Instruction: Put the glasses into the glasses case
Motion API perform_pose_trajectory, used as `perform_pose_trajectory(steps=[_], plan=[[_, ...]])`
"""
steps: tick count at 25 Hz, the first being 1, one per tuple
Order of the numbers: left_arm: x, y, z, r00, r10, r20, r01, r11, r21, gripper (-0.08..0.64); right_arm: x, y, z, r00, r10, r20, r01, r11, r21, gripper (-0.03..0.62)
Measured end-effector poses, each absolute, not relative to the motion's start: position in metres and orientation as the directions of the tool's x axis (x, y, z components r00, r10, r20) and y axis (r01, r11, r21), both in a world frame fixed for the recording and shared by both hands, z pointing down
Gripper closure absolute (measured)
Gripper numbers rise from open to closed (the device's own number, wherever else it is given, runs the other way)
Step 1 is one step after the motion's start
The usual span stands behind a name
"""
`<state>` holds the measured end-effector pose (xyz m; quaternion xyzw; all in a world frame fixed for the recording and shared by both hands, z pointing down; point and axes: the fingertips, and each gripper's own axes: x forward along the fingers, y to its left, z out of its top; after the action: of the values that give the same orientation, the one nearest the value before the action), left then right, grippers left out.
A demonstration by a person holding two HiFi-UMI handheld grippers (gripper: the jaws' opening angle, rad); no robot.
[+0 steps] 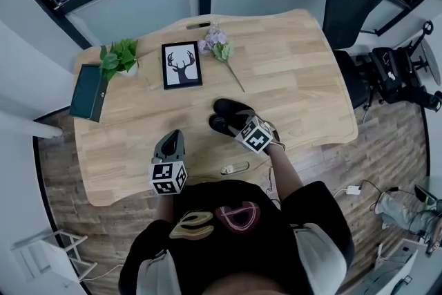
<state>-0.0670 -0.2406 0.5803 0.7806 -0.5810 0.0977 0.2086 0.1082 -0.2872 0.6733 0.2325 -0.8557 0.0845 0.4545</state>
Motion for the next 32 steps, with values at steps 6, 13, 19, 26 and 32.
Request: perform_pose_trajectory(steps=[6, 13, 19, 26, 32], plan=[[-0.06, -0.242, 0.574, 0.345, -0.862, 0.37, -0.933, -0.273, 0.234, 0.541, 0.109, -0.291, 0.643, -0.498, -0.456, 0.738, -0.564, 0.816, 0.125, 0.428], [-0.054, -0.239, 0.573, 0.41, -0.834, 0.37, -0.908, -0.332, 0.257, 0.541, 0.113, -0.282, 0.606, -0.483, -0.584, 0.653, -0.624, 0.752, 0.211, 0.427], [-0.044, -0.23, 0.56, 0.476, -0.815, 0.331, -0.875, -0.4, 0.273, 0.541, 0.117, -0.264, 0.585, -0.421, -0.672, 0.61, -0.741, 0.642, 0.196, 0.428], [-0.037, -0.212, 0.559, 0.529, -0.784, 0.324, -0.846, -0.457, 0.275, 0.541, 0.1, -0.23, 0.549, -0.392, -0.778, 0.491, -0.834, 0.526, 0.168, 0.428], [-0.039, -0.198, 0.553, 0.563, -0.771, 0.296, -0.823, -0.496, 0.276, 0.541, 0.098, -0.207, 0.524, -0.34, -0.852, 0.398, -0.898, 0.419, 0.13, 0.455]])
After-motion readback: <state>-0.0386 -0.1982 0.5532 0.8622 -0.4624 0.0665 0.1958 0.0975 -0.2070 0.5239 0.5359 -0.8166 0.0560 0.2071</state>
